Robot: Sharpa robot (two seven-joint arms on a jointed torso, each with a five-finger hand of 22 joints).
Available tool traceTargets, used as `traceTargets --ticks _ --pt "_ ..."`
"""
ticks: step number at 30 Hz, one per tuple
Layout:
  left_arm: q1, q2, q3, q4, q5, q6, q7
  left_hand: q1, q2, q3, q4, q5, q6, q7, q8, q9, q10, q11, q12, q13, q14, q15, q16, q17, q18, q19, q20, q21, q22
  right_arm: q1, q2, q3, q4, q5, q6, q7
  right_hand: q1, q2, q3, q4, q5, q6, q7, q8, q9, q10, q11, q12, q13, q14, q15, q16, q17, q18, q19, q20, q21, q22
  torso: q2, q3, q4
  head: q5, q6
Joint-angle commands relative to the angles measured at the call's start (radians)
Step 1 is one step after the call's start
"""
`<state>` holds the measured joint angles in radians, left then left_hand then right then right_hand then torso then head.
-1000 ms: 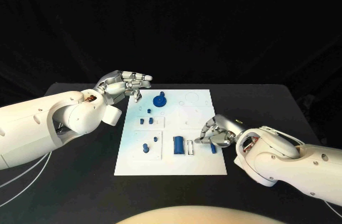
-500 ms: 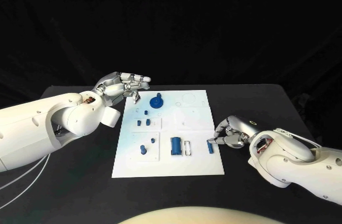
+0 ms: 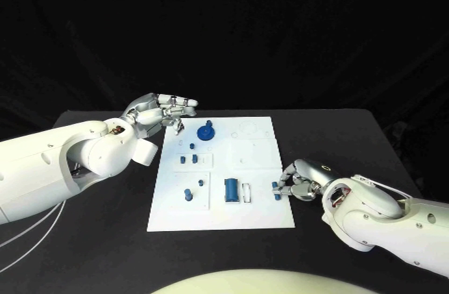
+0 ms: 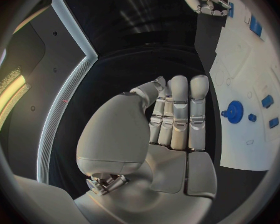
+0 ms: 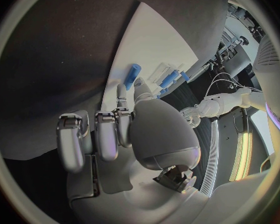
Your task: Assemble the parts on the task board
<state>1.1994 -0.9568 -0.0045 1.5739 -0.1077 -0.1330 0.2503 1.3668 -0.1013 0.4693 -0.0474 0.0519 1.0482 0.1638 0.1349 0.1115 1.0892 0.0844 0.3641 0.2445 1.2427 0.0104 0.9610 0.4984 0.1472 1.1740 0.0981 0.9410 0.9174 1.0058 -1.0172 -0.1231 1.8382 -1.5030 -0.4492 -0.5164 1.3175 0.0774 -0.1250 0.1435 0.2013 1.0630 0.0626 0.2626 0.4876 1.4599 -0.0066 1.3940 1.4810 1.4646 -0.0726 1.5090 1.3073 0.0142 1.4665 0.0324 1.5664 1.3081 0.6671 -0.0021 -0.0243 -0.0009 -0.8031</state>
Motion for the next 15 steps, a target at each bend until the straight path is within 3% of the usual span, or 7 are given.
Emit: traceTargets --ticks 1,15 --pt "0.001 0.000 0.000 0.003 -0.003 0.018 0.004 0.000 0.005 -0.001 -0.003 0.004 -0.008 0.003 0.004 0.000 -0.007 0.002 0.007 0.001 -0.007 -0.003 0.002 -0.002 0.012 -0.005 -0.001 -0.004 -0.001 -0.003 0.004 0.000 -0.003 -0.025 0.033 -0.020 0.001 -0.005 0.002 0.004 0.005 0.009 -0.001 -0.003 -0.001 0.023 -0.004 0.001 -0.031 0.088 0.001 0.001 0.174 -0.014 0.104 0.009 0.004 0.263 -0.001 -0.0009 -0.0005 0.001 -0.003" --pt "0.001 -0.004 0.000 0.005 -0.003 0.019 0.004 0.000 0.005 -0.001 -0.003 0.004 -0.008 0.003 0.004 0.000 -0.007 0.002 0.007 0.001 -0.007 -0.003 0.002 -0.002 0.012 -0.005 -0.001 -0.004 -0.001 -0.018 0.036 -0.002 -0.019 -0.152 0.120 -0.054 0.002 -0.027 -0.001 0.003 -0.002 0.019 -0.003 -0.006 -0.005 0.019 -0.007 -0.006 -0.035 0.087 -0.002 0.001 0.172 -0.014 0.104 0.007 0.004 0.263 -0.001 0.0002 -0.0009 0.004 -0.008"
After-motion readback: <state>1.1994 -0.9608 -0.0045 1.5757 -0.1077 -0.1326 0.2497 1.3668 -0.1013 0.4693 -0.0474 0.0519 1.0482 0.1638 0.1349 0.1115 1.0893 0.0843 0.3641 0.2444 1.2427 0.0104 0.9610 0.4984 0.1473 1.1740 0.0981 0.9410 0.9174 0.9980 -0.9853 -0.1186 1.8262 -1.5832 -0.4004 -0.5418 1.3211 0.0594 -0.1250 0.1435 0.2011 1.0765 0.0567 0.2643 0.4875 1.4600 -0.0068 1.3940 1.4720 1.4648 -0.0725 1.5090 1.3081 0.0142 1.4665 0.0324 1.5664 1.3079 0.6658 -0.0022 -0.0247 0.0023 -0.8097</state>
